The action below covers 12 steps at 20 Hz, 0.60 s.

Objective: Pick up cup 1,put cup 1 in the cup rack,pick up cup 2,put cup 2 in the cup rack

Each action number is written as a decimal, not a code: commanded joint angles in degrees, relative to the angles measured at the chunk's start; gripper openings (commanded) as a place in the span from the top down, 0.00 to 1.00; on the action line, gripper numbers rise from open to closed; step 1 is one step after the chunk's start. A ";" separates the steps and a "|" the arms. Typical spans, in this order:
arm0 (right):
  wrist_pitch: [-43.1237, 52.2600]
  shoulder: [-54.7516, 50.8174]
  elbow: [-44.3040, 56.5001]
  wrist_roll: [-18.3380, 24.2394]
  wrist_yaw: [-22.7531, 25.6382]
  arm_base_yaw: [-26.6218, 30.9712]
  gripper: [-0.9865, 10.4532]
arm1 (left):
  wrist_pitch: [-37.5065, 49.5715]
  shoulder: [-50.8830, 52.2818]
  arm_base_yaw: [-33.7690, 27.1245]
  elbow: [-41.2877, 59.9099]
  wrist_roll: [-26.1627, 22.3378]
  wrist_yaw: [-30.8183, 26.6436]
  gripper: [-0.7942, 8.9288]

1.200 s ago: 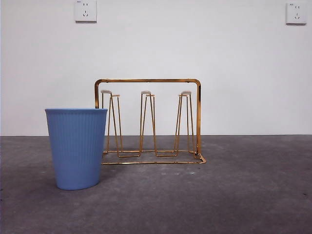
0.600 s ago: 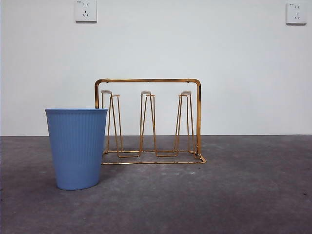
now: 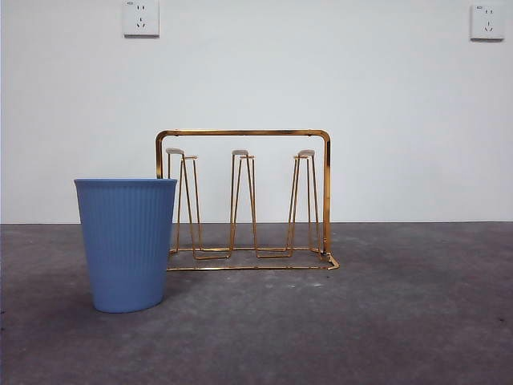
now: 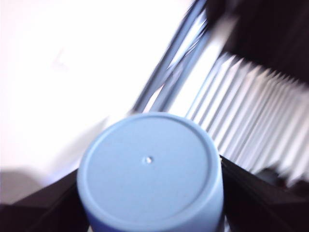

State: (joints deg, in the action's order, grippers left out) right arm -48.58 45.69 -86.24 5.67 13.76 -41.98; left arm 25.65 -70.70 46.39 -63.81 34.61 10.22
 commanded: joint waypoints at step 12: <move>-4.90 -2.19 0.24 0.61 2.99 0.00 0.69 | -12.63 -7.96 10.29 -0.17 -24.33 -30.88 0.93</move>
State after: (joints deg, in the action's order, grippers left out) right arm -53.65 43.55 -86.24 6.02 16.53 -41.98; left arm 12.40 -77.58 56.80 -63.81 12.27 -19.64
